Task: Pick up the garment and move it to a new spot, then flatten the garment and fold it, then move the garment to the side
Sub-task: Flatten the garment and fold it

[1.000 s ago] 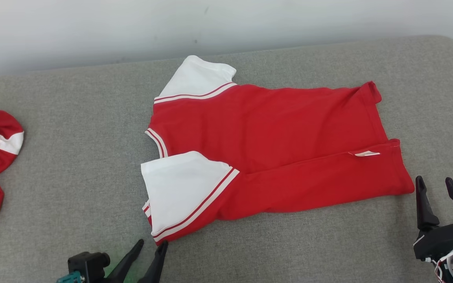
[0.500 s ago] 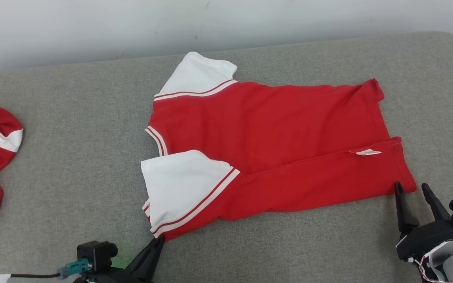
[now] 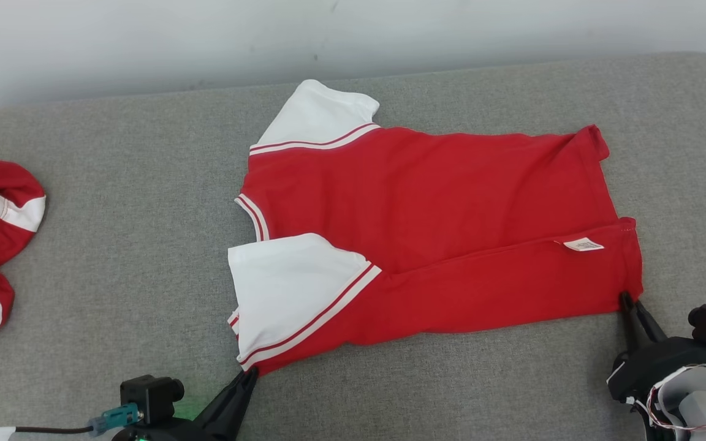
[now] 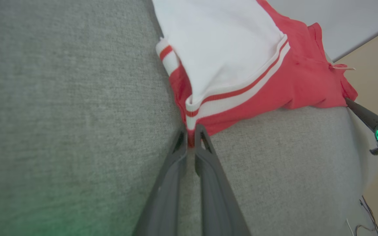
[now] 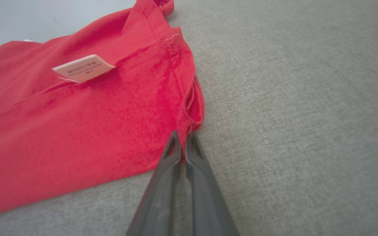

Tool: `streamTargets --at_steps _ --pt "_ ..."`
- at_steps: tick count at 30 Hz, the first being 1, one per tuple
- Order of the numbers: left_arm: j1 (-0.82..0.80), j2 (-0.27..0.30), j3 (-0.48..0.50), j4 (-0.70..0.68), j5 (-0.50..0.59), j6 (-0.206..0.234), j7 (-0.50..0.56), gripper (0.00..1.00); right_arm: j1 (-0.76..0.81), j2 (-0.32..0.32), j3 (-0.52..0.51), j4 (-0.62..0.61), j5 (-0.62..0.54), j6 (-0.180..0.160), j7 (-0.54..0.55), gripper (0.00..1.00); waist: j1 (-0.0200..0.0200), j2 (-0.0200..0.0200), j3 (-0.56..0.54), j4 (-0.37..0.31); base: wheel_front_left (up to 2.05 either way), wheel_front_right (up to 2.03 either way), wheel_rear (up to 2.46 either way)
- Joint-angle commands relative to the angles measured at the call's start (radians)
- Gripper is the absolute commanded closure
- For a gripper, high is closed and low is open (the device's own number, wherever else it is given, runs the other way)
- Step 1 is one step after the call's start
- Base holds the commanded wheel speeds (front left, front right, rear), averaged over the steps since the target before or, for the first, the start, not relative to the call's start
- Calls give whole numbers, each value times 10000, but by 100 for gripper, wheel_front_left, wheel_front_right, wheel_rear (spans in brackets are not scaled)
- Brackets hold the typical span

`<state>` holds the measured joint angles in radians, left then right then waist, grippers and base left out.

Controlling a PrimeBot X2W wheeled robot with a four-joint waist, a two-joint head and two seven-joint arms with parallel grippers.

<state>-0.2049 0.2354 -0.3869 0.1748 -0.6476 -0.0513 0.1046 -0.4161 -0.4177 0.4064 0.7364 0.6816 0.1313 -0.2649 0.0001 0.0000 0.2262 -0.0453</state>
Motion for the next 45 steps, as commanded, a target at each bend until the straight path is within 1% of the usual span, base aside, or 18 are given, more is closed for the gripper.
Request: streamTargets --at_steps 1,6,12,16,23,29,33,41,42,43,44,45 --pt "156 141 -19 70 26 7 29 100 11 -106 172 119 146 -10 20 100 -1 0 -16 3 0 0 0" --pt "321 302 -87 -246 77 -7 70 100 100 -394 355 -164 305 -10 12 100 -1 0 -128 -23 0 0 0" --pt "788 659 -13 -1153 183 191 128 100 667 -833 279 -985 548 -10 10 100 -1 0 -272 -43 0 0 0" --pt "1301 888 10 -1839 190 380 245 100 1370 -1231 301 -1693 869 -10 10 100 -1 0 -390 -8 0 0 0" --pt "2320 1118 -216 -3050 346 777 480 100 2703 -2065 529 -2855 1410 -10 9 100 -1 0 -497 28 0 0 0" --pt "3041 1280 -309 -3839 367 1062 650 100 3946 -2688 23 -3740 1631 -12 7 100 -1 0 -282 134 0 0 0" --pt "3136 1208 -293 -3756 214 1111 621 100 4229 -2751 -133 -3911 1608 -12 7 100 -1 0 -138 131 0 0 0" --pt "2706 929 -497 -3135 104 924 571 100 3841 -2398 96 -3495 1402 -12 7 100 -1 0 -4 163 0 0 0" --pt "2671 895 -511 -3078 86 910 547 94 3810 -2378 98 -3443 1386 -11 7 86 -1 0 15 173 0 0 0" --pt "2641 865 -524 -3028 65 898 530 81 3776 -2364 58 -3393 1378 -12 7 67 -1 0 33 178 0 0 0" --pt "2609 848 -525 -2979 65 929 521 60 3754 -2355 2 -3381 1368 -11 7 9 -1 0 48 184 0 0 0" --pt "2593 818 -506 -2947 48 955 480 46 3744 -2355 -106 -3425 1358 -11 7 0 -1 0 59 187 0 0 0"
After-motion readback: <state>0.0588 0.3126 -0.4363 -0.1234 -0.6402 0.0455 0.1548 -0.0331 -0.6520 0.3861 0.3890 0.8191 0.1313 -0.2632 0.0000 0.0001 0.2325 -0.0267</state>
